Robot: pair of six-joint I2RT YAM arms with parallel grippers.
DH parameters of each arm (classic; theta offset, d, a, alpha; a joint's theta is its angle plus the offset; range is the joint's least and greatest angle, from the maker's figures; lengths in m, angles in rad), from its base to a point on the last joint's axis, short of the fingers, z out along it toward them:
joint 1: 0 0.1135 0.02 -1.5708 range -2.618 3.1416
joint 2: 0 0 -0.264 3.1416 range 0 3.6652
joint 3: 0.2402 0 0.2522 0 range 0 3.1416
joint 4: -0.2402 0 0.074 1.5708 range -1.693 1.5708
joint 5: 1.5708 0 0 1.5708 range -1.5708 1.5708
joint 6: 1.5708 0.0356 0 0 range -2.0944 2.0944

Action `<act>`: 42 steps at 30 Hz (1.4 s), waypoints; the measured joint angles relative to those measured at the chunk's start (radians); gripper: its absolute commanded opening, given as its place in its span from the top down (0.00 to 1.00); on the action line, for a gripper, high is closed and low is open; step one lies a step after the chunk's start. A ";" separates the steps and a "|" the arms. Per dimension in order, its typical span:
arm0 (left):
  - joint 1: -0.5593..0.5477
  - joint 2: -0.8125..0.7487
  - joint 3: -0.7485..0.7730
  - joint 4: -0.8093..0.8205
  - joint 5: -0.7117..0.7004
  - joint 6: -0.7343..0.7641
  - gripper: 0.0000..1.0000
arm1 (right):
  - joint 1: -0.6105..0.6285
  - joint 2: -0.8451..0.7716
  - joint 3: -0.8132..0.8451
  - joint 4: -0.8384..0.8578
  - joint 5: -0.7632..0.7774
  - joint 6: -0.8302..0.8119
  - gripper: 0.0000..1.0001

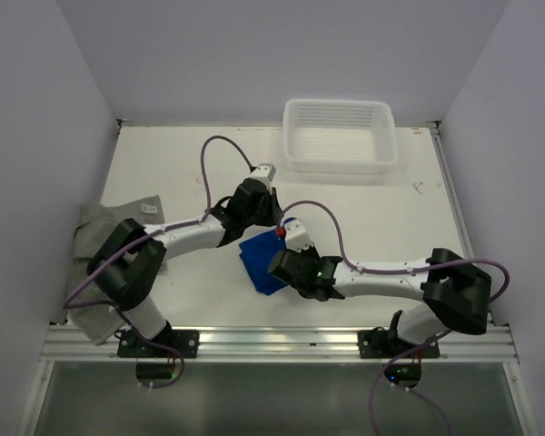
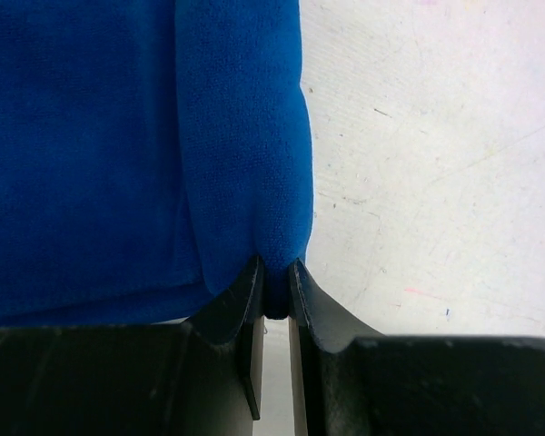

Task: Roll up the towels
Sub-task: Roll the towel

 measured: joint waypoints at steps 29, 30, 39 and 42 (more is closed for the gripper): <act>-0.008 -0.076 -0.101 0.127 0.184 -0.071 0.81 | 0.168 0.295 0.163 -0.055 0.190 -0.057 1.00; -0.010 -0.069 -0.101 0.143 0.193 -0.076 0.81 | 0.168 0.295 0.163 -0.051 0.189 -0.059 1.00; -0.042 0.024 -0.165 0.223 0.224 -0.105 0.85 | 0.166 0.294 0.148 -0.033 0.171 -0.061 1.00; -0.040 0.061 -0.191 0.245 0.224 -0.114 0.88 | 0.166 0.286 0.143 -0.022 0.169 -0.061 1.00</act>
